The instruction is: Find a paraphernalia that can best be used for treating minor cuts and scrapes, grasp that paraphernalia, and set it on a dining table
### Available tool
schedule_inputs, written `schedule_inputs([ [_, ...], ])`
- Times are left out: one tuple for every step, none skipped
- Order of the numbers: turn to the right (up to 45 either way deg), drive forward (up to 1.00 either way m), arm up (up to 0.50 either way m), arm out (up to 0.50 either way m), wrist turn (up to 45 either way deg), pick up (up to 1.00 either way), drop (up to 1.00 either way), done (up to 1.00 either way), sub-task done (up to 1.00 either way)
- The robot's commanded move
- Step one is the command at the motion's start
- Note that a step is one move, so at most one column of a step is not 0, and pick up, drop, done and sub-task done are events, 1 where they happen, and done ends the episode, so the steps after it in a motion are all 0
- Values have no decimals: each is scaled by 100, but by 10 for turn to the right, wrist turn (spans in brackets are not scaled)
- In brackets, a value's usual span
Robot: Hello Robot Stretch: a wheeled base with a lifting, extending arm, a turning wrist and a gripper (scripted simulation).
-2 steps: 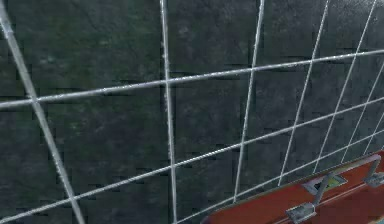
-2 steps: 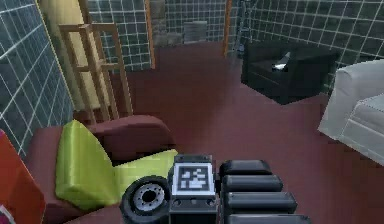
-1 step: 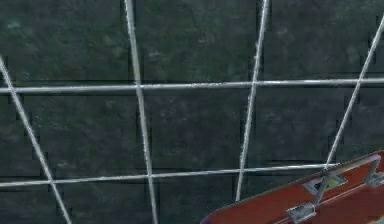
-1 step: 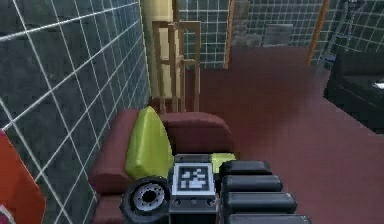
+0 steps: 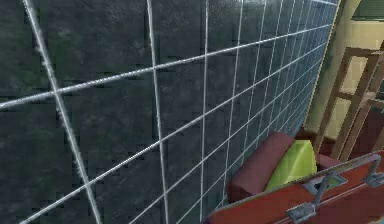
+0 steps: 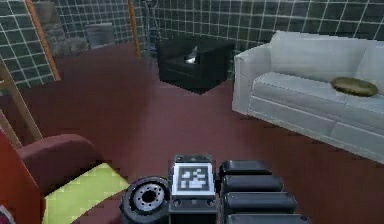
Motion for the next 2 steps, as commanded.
schedule_inputs([
  [210, 0, 0, 0, 0, 0, 0, 0, 0],
  [450, 0, 0, 0, 0, 0, 0, 0, 0],
])
